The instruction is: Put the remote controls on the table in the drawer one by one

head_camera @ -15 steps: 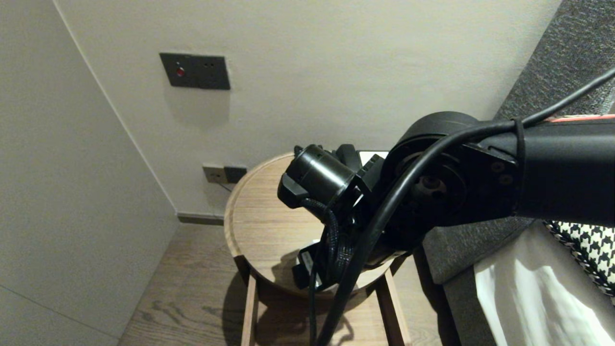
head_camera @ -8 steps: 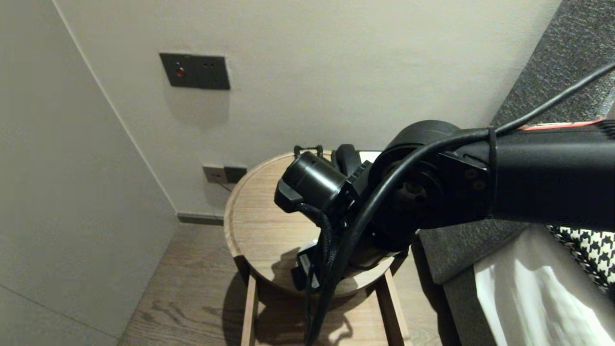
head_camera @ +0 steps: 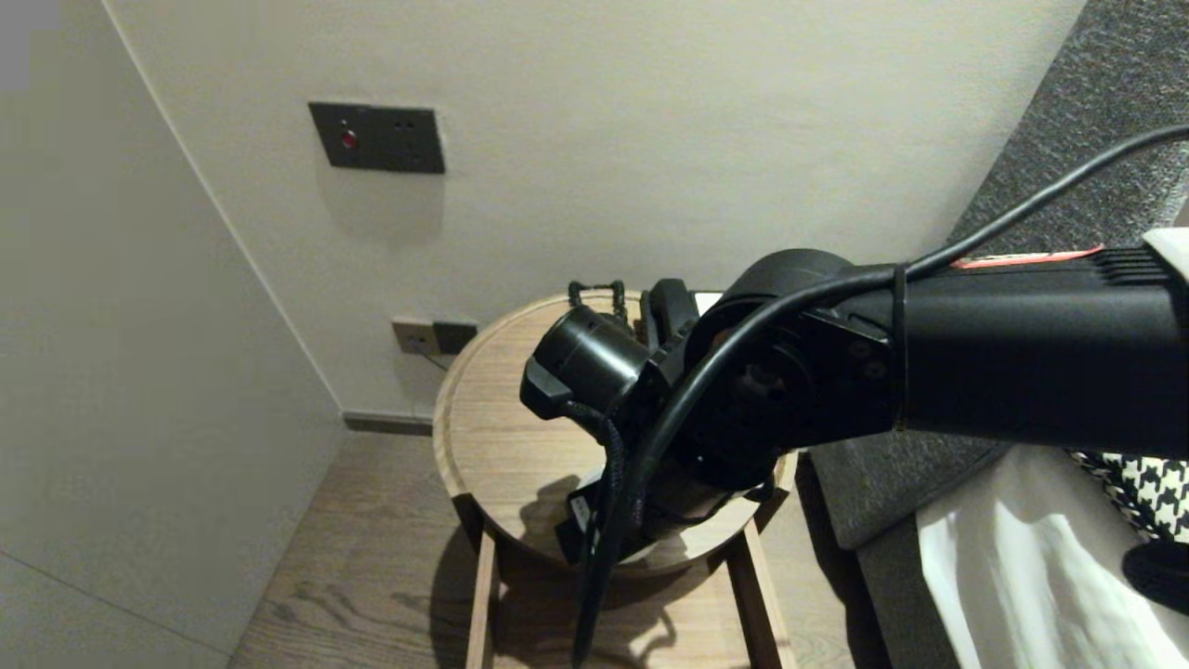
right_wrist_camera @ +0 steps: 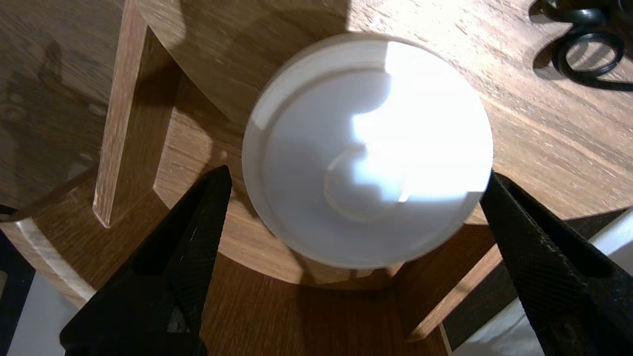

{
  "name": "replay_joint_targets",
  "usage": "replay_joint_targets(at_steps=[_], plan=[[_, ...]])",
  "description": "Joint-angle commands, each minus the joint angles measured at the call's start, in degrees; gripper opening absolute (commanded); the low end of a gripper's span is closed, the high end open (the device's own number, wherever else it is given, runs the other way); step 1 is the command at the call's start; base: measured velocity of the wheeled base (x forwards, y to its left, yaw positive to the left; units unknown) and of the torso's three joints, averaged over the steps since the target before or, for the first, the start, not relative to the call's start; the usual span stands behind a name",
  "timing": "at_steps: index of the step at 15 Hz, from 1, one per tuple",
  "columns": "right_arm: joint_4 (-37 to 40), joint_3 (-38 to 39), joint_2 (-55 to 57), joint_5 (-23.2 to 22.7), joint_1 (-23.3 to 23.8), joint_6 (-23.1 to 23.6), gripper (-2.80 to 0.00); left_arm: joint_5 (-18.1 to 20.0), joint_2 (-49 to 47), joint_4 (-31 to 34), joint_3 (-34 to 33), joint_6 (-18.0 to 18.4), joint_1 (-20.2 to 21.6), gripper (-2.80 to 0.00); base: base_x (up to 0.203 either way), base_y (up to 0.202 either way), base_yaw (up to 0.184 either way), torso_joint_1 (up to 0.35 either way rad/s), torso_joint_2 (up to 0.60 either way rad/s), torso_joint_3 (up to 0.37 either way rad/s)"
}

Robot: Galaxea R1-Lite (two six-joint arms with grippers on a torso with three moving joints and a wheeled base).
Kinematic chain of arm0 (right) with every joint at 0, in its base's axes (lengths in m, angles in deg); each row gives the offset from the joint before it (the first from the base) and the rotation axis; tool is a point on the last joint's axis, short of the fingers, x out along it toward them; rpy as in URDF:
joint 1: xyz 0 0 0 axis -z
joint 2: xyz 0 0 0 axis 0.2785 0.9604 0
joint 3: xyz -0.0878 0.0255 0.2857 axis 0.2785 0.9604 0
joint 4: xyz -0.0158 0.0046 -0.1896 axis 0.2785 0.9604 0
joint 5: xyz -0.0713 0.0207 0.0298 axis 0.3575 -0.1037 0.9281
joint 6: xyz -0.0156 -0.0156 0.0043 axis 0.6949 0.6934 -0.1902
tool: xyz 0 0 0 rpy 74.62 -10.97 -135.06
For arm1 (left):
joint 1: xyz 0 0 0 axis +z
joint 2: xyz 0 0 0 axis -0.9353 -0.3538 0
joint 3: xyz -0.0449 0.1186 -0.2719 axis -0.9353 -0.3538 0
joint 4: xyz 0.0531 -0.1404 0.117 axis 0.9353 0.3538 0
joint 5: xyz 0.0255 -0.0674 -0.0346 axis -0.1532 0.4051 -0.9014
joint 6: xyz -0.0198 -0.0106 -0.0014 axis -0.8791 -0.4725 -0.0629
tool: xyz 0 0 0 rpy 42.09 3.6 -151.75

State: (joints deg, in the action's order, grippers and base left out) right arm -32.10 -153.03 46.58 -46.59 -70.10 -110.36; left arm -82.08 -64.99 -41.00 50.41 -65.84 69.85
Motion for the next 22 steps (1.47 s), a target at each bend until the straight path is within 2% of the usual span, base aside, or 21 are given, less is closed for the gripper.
replay_joint_targets(at_steps=[1, 22], plan=[[0.24, -0.26, 0.51, 0.07, -0.03, -0.08, 0.0, -0.01, 0.09, -0.04, -0.06, 0.0, 0.04, -2.8, 0.0, 0.0, 0.0, 0.0, 0.0, 0.0], [0.39, -1.82, 3.69, 0.07, 0.05, 0.62, 0.0, -0.01, 0.09, -0.04, 0.0, 0.0, 0.04, -2.8, 0.0, 0.0, 0.0, 0.0, 0.0, 0.0]])
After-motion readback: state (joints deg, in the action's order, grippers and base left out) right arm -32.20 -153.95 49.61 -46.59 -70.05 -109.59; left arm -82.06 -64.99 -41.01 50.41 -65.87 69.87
